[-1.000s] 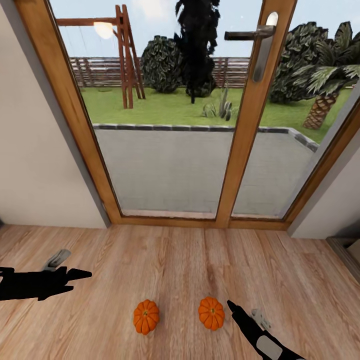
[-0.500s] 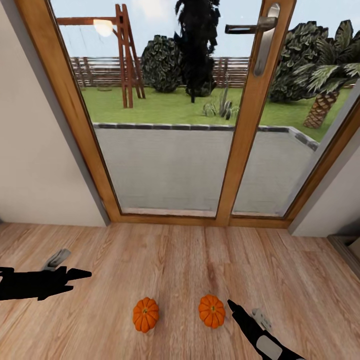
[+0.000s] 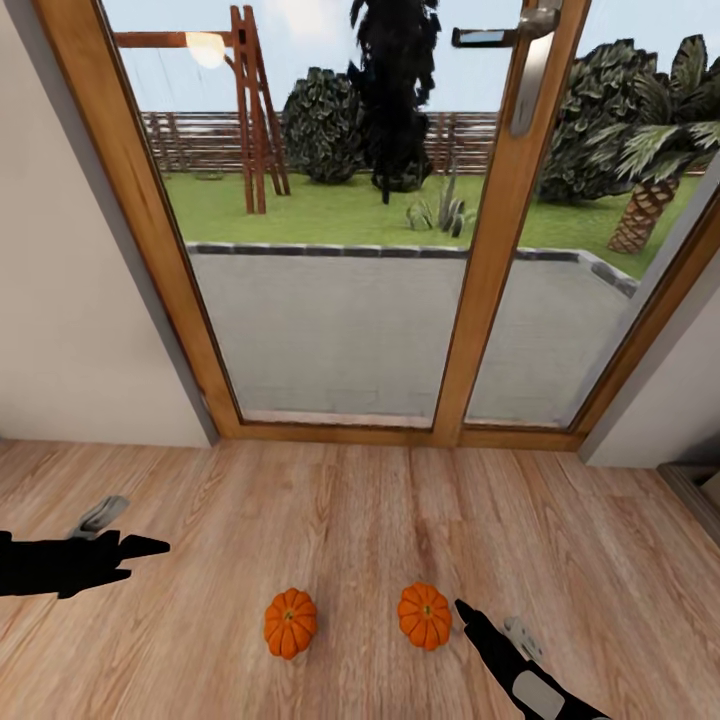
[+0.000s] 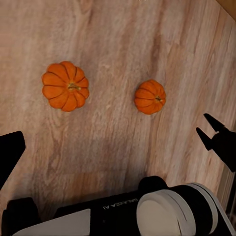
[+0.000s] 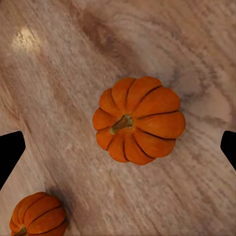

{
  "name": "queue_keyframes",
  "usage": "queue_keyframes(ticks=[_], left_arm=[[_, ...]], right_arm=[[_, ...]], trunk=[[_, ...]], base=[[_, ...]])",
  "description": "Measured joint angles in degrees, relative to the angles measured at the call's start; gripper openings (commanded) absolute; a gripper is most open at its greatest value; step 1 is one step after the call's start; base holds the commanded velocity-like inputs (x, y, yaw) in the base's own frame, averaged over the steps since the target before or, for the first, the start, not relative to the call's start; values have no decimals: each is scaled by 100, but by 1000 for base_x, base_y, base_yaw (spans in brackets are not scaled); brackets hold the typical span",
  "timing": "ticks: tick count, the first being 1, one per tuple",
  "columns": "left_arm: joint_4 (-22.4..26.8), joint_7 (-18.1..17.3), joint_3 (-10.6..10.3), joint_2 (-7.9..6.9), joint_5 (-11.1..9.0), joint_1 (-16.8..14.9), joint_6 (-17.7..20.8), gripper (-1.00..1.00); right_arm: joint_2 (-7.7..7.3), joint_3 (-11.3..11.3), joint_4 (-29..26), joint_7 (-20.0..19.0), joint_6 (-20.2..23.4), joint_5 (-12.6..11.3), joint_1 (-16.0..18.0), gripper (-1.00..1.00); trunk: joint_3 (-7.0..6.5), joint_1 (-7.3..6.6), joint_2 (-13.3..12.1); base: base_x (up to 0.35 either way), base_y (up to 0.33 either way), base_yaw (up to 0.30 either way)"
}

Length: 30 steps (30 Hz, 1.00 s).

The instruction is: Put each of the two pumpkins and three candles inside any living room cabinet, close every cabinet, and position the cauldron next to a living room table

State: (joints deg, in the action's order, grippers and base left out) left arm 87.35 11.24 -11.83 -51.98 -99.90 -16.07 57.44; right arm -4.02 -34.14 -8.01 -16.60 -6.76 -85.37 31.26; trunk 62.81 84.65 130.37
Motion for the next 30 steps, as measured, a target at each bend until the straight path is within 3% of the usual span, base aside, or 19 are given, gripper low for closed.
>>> queue_keyframes(ticks=[30], left_arm=[[0,-1,0,-23,-1,0,0,100]], right_arm=[[0,0,0,0,0,0,-4,100]], trunk=[[539,659,1203]], base=[[0,0,0]])
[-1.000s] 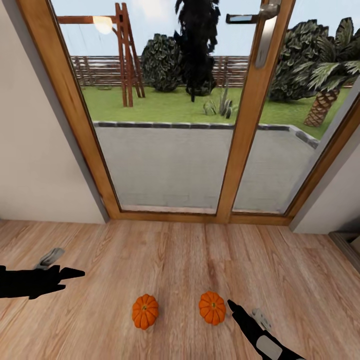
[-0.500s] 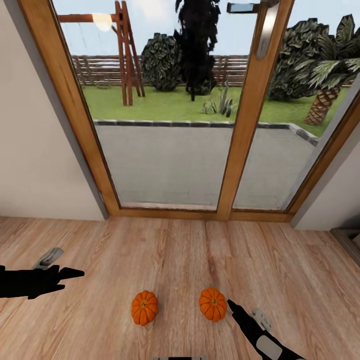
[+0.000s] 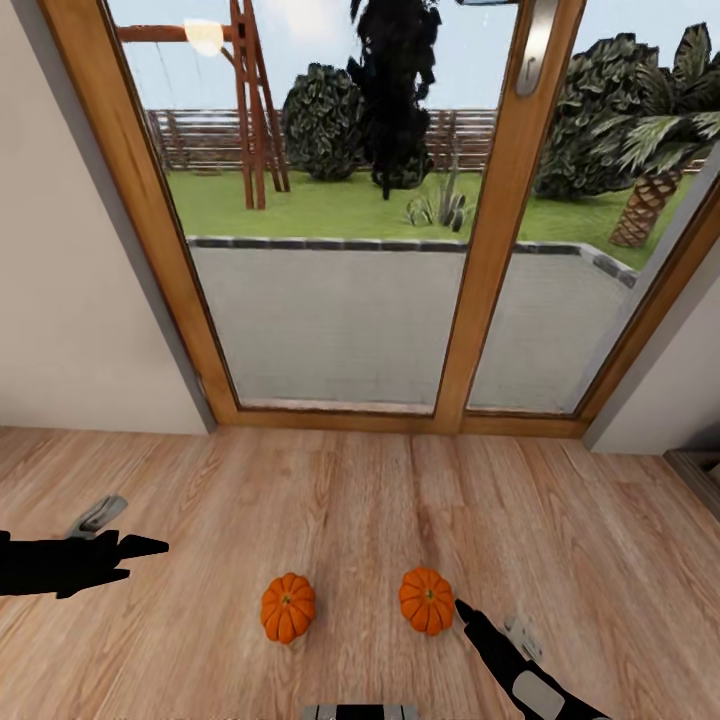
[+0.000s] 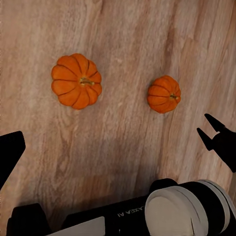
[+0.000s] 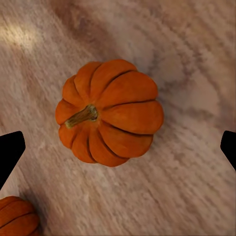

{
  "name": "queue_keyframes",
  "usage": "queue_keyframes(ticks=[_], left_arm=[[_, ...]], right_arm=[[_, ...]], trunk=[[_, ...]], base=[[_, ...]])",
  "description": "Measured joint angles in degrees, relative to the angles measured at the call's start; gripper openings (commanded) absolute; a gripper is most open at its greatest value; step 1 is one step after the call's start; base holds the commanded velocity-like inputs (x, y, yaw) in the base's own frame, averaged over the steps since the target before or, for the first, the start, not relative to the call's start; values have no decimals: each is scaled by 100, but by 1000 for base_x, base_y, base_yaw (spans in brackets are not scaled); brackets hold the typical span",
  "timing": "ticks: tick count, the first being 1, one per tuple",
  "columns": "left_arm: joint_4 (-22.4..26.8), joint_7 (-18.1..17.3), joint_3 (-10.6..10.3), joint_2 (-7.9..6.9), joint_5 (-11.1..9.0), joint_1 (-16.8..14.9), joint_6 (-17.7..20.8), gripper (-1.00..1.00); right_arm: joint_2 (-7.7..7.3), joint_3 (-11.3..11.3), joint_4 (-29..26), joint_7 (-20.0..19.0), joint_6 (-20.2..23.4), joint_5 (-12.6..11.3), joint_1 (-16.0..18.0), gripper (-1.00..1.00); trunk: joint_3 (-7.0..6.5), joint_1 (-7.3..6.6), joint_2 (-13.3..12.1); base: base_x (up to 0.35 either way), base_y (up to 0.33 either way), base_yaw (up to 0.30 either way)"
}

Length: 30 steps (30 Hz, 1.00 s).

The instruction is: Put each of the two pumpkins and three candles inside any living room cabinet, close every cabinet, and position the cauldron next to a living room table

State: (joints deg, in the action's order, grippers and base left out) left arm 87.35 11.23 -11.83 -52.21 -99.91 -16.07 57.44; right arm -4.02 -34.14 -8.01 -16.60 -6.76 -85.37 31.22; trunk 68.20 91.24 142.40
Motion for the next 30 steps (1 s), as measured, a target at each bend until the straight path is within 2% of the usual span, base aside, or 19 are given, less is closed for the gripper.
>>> queue_keyframes(ticks=[2,21,24,30], left_arm=[[0,0,0,-1,0,0,0,100],[0,0,-9,4,-1,-1,0,100],[0,0,-9,4,-3,-1,0,100],[6,0,-9,4,0,-1,0,100]], right_arm=[[0,0,0,0,0,0,0,100],[0,0,-10,0,5,0,4,100],[0,0,-11,0,8,-4,2,100],[0,0,-25,0,9,-1,2,100]], trunk=[[36,44,80],[457,94,107],[458,93,107],[590,109,115]], base=[[0,0,0],[0,0,0],[0,0,0],[0,0,0]])
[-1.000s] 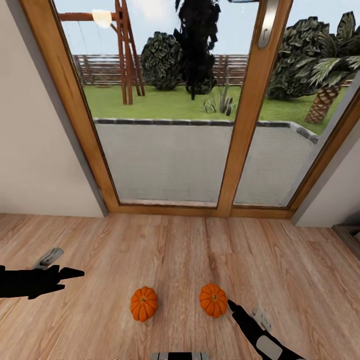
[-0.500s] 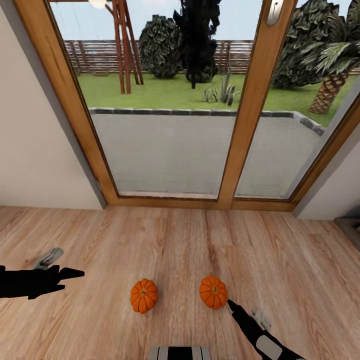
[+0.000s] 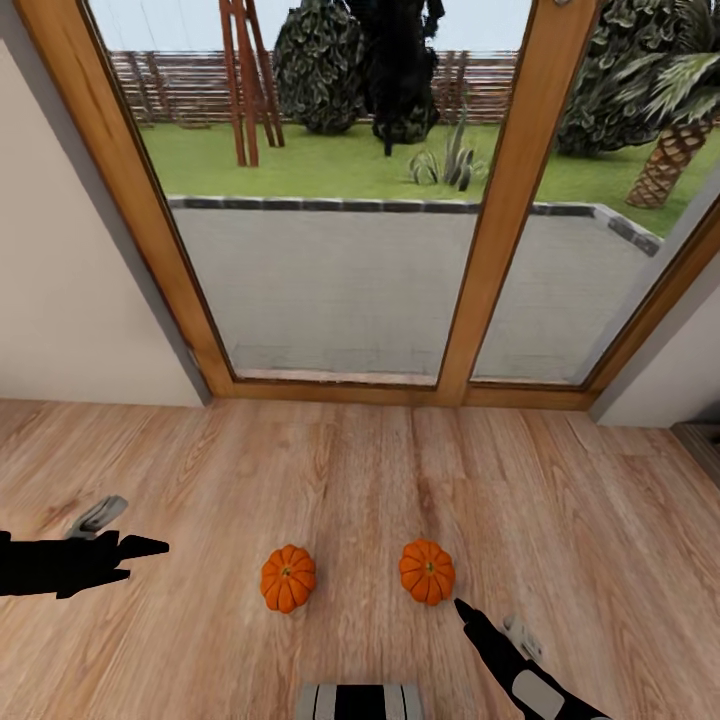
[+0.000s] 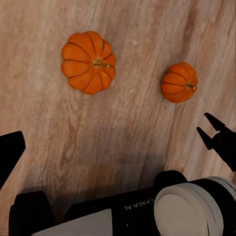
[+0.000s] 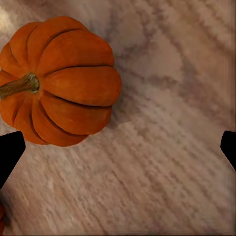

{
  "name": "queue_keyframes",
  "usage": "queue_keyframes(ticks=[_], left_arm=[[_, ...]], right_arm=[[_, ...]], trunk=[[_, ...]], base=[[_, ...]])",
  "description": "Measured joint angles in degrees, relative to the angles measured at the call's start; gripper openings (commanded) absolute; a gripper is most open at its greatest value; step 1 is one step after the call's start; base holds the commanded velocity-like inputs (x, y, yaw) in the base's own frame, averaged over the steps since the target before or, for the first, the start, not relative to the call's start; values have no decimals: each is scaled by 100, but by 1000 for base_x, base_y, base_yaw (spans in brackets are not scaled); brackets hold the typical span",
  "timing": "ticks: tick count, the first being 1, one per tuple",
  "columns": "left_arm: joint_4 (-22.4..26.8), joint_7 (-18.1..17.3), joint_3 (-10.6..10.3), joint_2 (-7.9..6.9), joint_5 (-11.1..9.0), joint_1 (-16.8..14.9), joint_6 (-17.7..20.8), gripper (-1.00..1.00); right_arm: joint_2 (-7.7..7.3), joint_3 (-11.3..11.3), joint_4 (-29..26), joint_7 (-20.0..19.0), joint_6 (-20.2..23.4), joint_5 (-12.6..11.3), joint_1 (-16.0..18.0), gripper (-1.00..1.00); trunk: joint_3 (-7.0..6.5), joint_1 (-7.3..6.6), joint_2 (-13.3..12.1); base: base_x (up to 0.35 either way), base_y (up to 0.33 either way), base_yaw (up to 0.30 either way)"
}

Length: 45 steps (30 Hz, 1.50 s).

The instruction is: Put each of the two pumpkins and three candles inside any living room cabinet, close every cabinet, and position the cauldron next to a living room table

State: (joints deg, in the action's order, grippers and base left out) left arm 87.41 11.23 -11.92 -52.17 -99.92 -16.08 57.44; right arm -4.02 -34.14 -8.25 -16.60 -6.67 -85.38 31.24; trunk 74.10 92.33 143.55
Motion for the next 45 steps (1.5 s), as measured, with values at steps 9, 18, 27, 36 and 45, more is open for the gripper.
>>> queue_keyframes(ticks=[9,18,27,36,45], left_arm=[[-6,0,0,0,-2,-1,0,100],[-11,0,0,0,-2,0,0,100],[-17,1,0,0,4,-1,0,100],[-15,1,-13,0,6,0,0,100],[-9,1,-18,5,7,-1,0,100]], right_arm=[[0,0,-2,0,0,1,1,100],[0,0,-23,0,0,-2,-2,100],[0,0,-45,-1,16,-5,1,100],[0,0,-46,-1,18,-6,-1,100],[0,0,-21,0,18,-8,0,100]], trunk=[[45,5,3],[45,4,3],[45,4,3],[45,5,3],[45,3,3]], base=[[0,0,0],[49,14,0],[82,53,0],[59,42,0],[119,34,0]])
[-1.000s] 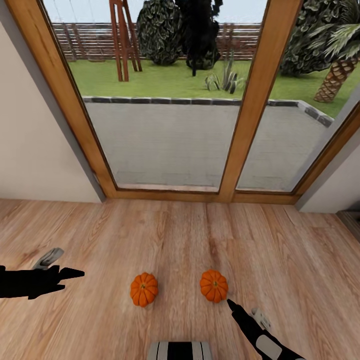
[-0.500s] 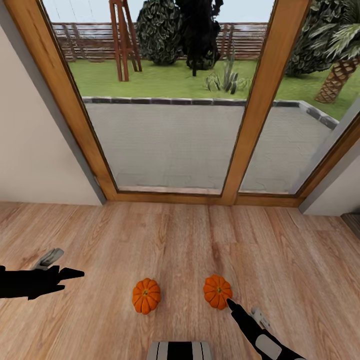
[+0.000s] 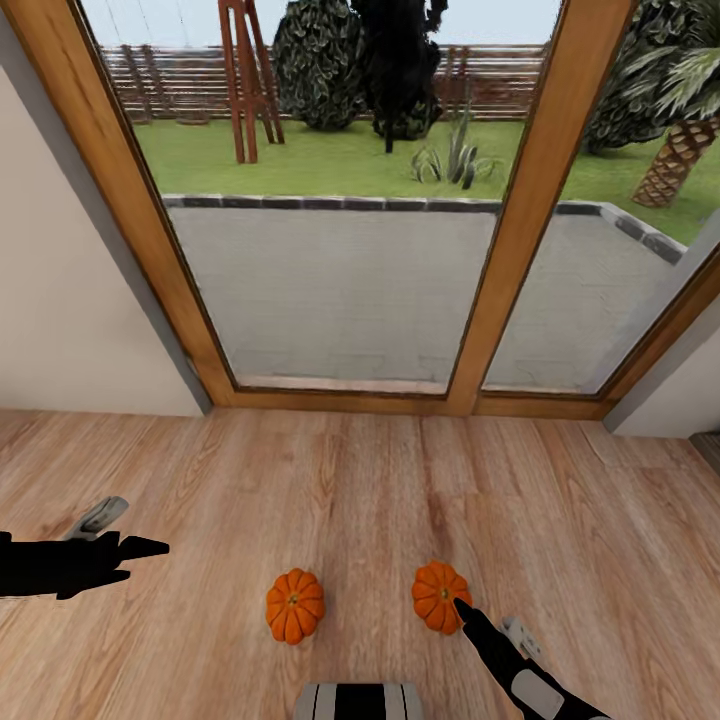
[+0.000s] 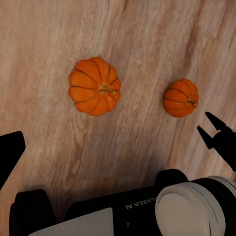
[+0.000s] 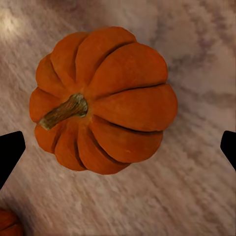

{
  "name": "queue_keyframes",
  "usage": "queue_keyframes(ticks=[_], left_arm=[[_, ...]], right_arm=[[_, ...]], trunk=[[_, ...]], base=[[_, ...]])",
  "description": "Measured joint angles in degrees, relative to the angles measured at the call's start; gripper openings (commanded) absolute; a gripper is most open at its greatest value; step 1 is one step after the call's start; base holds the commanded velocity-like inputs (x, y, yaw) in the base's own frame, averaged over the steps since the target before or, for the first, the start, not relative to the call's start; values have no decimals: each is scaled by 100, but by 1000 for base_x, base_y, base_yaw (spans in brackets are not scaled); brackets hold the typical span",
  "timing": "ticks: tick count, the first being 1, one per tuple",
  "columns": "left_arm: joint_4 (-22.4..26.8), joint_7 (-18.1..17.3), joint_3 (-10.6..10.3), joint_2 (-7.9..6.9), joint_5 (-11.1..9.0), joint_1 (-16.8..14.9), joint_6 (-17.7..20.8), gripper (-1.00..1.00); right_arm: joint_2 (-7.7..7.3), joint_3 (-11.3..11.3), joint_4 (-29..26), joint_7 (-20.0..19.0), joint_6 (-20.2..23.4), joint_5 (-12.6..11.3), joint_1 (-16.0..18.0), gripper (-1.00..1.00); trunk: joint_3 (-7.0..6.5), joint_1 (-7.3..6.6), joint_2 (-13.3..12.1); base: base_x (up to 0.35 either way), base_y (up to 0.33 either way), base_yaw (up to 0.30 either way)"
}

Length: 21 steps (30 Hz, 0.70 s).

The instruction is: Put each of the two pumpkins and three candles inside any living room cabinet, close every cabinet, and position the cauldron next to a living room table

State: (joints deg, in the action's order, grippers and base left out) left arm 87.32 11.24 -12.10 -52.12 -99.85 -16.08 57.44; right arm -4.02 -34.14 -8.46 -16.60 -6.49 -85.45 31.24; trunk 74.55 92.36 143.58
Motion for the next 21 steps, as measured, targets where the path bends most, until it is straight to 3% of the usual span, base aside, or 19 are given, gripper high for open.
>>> queue_keyframes(ticks=[21], left_arm=[[12,-1,1,-5,2,1,0,100]], right_arm=[[0,0,2,0,0,0,-1,100]], trunk=[[66,10,4]], base=[[12,3,0]])
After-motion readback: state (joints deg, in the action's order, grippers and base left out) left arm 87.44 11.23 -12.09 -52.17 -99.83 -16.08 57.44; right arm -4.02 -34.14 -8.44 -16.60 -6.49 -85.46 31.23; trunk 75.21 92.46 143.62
